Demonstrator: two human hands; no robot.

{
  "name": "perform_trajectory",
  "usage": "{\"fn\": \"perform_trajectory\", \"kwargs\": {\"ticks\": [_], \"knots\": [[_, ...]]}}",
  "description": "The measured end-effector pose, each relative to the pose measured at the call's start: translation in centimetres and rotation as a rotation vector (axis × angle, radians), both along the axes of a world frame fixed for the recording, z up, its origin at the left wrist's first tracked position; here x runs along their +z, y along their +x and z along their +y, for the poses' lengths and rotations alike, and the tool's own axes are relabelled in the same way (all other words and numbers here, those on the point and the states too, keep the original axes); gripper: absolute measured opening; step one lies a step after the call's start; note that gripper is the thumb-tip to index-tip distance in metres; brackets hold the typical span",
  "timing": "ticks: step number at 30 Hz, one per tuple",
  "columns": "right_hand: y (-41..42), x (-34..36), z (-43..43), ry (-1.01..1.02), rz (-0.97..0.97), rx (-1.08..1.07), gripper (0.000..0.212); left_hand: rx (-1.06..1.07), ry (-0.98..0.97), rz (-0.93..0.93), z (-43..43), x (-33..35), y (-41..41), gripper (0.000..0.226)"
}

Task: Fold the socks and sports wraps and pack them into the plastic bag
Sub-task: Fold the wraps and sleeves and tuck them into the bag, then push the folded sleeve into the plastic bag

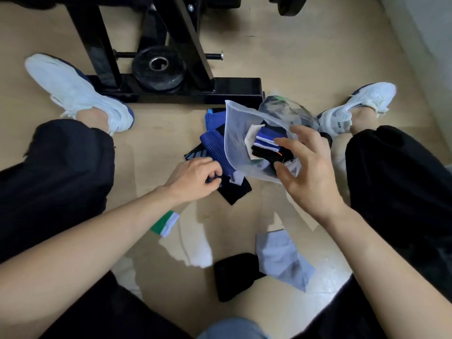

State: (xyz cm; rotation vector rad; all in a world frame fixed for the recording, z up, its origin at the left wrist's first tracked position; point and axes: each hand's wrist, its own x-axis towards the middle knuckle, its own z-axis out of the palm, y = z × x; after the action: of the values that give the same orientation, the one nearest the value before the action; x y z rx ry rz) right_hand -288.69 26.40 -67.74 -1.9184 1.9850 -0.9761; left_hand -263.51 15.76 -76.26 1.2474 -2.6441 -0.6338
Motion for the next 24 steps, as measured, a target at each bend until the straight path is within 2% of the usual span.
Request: {"fn": "perform_trajectory", "kwargs": {"ticks": [4, 8, 10, 12, 16, 18, 21, 24], "knots": [[2.0, -0.3, 0.5, -0.013, 0.061, 0.086, 0.034, 0.039, 0.22, -0.402, 0.7, -3.0, 6.5, 0.025], [3.8, -0.8, 1.2, -0.03, 0.141, 0.108, 0.029, 0.011, 0.349, -0.641, 1.5, -5.8, 9.5, 0.051], [4.4, -1.0, 1.4, -0.026, 0.059, 0.169, 0.026, -0.063, 0.333, -0.734, 1.7, -6.7, 9.9, 0.052], [4.9, -1.7, 1.6, 0.06, -0.079, 0.255, 0.024, -0.077, 0.297, -0.766, 2.0, -7.2, 9.8, 0.049], [5.4, -3.8, 2.3, 0.344, -0.178, 0.349, 0.022, -0.065, 0.298, -0.779, 2.9, -7.9, 9.4, 0.036], [5.5, -4.8, 2.6, 0.481, -0.165, 0.358, 0.023, -0.03, 0.387, -0.718, 3.2, -8.0, 9.1, 0.032], [5.8, -5.6, 2.5, 0.603, -0.149, 0.366, 0.03, 0.043, 0.546, -0.5, 3.2, -7.3, 8.1, 0.035], [6.1, -6.1, 2.2, 0.662, -0.182, 0.323, 0.04, 0.133, 0.717, -0.167, 3.1, -5.0, 6.5, 0.032]]}}
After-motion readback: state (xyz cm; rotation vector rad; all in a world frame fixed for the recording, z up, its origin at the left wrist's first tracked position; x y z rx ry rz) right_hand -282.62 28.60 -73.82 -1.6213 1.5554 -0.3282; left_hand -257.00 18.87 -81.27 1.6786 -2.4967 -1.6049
